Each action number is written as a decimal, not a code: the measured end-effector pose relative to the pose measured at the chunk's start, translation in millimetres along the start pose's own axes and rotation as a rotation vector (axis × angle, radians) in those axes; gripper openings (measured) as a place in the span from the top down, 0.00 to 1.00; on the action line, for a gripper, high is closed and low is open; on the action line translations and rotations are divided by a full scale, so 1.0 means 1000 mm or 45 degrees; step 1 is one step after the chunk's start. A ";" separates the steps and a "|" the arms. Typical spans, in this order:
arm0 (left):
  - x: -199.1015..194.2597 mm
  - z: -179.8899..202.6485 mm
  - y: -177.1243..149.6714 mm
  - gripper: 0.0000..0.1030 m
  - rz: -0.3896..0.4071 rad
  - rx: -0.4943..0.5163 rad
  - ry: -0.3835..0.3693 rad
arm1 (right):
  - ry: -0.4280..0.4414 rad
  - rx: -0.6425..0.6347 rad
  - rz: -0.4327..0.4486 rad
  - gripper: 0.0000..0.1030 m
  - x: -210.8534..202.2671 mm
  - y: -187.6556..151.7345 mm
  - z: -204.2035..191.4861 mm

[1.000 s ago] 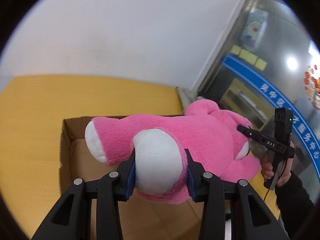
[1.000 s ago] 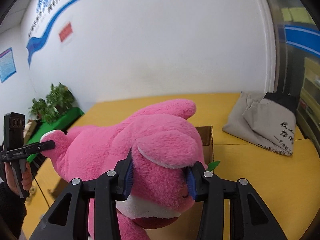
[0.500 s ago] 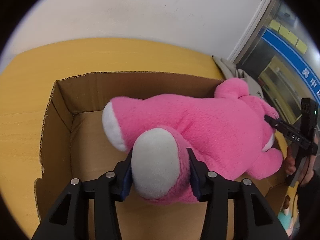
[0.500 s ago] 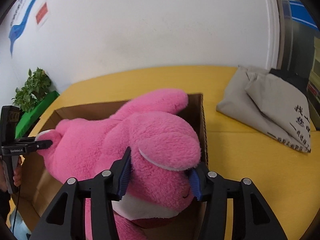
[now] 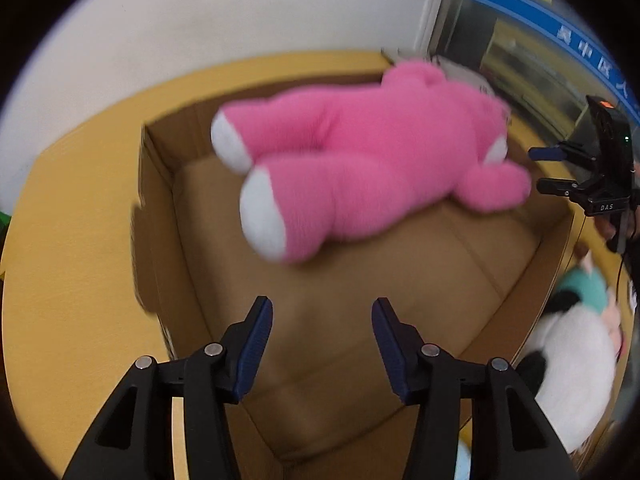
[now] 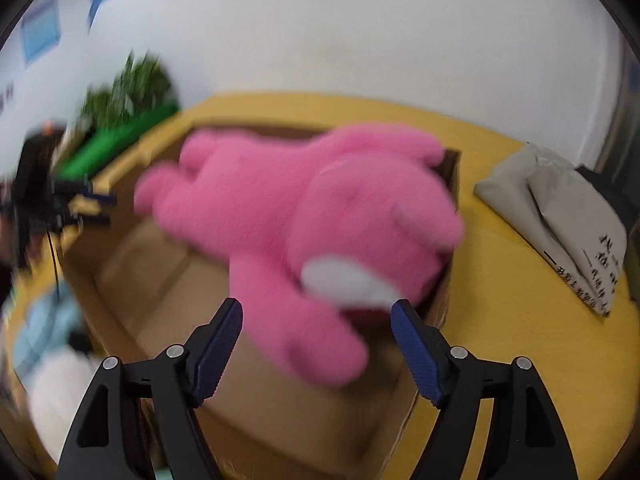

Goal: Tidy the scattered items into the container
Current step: 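Move both open grippers back to the light-blue bear on the table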

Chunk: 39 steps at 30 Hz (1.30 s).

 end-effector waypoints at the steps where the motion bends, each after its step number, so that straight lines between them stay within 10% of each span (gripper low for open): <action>1: 0.006 -0.004 -0.010 0.51 -0.036 -0.030 -0.007 | -0.026 -0.020 -0.053 0.24 0.006 -0.010 -0.005; 17: -0.008 -0.010 -0.051 0.58 -0.040 -0.029 0.074 | -0.071 0.199 -0.148 0.35 -0.017 -0.082 -0.051; 21: -0.034 -0.006 -0.051 0.58 0.053 -0.152 0.029 | -0.192 0.231 -0.081 0.07 -0.041 -0.075 -0.067; 23: -0.063 0.007 -0.049 0.55 0.169 -0.163 0.013 | -0.257 0.254 0.041 0.03 -0.071 -0.059 -0.077; 27: -0.134 0.050 -0.048 0.18 0.457 -0.208 0.013 | -0.333 0.311 0.230 0.00 -0.122 -0.035 -0.105; 39: -0.160 0.141 -0.061 0.18 0.517 -0.214 0.009 | -0.421 0.384 0.317 0.00 -0.158 -0.051 -0.170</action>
Point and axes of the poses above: each gripper's, at about its wrist camera, not at the fingertips, and x roughly the way its jaws point, z to its right, y to its top, the point moved 4 cm from there along x, roughly the way its jaws point, and after that the axes turned 3 degrees about -z, right-handed, at the moved point
